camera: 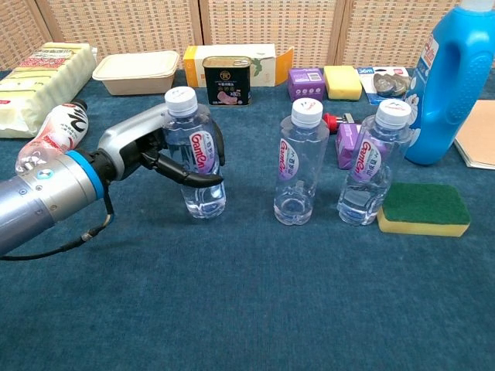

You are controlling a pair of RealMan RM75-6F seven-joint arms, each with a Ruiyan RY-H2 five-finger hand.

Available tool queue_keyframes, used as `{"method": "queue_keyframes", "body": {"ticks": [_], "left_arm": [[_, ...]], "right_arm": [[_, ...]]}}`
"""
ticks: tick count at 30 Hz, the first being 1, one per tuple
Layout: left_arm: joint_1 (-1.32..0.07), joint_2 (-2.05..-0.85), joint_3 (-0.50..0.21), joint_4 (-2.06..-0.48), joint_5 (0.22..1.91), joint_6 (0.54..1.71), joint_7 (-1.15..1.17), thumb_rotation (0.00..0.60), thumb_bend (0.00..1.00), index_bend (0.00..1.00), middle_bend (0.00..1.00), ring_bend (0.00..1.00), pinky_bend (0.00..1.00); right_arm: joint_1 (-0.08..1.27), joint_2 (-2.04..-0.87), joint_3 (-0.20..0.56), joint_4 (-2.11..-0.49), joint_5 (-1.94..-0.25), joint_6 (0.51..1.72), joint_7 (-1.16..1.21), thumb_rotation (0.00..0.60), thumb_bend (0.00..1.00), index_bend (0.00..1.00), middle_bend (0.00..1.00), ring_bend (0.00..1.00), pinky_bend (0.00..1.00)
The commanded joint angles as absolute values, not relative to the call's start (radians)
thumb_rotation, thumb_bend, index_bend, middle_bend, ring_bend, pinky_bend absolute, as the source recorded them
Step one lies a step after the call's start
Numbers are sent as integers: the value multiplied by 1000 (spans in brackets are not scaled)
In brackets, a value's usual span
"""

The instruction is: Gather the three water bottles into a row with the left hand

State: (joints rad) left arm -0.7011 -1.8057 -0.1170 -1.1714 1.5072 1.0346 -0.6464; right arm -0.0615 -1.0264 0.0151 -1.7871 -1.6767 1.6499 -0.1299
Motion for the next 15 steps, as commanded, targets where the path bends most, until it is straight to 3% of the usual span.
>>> {"method": "queue_keyframes", "body": {"ticks": [1, 15], "left_arm": [[-717, -1817, -125, -1181, 1496, 1017, -612, 600, 237, 655, 497, 311, 444], [-729, -1849, -133, -1166, 1461, 993, -568, 600, 231, 655, 496, 311, 444]], "right_arm": [[-61, -1025, 16, -1786, -1674, 1650, -126, 600, 159, 0, 0, 0, 0], [-63, -1022, 16, -1785, -1674, 1654, -118, 600, 159, 0, 0, 0, 0]]}}
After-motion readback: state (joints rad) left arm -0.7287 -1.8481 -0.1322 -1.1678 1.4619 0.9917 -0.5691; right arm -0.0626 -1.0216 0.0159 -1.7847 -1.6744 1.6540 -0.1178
